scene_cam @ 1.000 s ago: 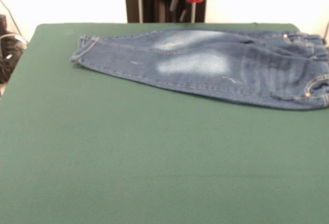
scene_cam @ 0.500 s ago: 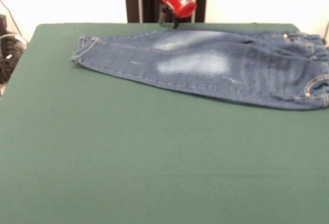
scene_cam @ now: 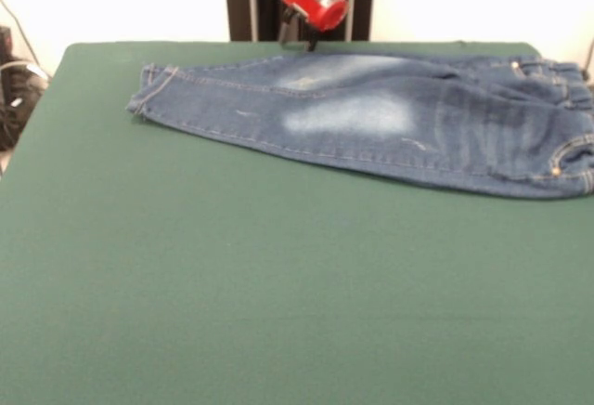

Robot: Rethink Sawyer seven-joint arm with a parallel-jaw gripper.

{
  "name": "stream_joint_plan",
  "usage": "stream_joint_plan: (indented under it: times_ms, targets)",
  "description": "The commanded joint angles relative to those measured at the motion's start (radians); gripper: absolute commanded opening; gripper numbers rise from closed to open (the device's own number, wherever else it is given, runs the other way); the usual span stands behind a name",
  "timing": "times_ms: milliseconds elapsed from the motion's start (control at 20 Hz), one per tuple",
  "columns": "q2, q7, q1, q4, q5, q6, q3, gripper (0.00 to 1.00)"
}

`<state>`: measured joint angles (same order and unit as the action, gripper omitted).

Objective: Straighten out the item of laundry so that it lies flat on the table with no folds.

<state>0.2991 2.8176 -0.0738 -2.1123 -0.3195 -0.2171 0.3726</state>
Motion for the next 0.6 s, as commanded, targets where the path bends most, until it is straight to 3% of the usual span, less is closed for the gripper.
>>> stream_joint_plan:
  times_ms: [50,350,600]
  targets:
    - [-0.066,-0.062,0.039,0.261,0.020,0.083,-0.073,1.00]
    - [0.001,-0.053,0.056,0.227,-0.019,0.150,-0.092,1.00]
    - [0.117,-0.061,0.098,0.145,-0.050,0.244,-0.125,1.00]
